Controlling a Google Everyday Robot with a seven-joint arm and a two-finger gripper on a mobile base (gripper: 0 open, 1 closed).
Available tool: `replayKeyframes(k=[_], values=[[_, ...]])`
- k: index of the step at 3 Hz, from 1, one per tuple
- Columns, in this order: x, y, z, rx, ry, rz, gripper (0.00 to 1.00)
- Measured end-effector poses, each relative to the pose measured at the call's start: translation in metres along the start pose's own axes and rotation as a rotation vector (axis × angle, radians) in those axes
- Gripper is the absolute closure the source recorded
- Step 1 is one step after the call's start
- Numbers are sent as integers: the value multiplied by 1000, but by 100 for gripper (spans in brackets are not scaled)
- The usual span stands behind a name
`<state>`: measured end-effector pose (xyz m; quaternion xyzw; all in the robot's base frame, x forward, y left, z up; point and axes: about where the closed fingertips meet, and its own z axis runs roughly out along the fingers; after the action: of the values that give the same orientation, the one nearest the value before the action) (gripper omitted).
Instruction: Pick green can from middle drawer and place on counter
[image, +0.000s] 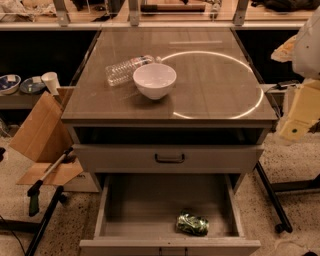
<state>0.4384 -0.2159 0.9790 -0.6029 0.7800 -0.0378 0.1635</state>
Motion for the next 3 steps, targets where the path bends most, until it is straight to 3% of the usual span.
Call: replayKeyframes(k=[2,3], values=[[-6,4,-5,13,-9,-30,0],[-14,14,10,-16,-13,-50,0]])
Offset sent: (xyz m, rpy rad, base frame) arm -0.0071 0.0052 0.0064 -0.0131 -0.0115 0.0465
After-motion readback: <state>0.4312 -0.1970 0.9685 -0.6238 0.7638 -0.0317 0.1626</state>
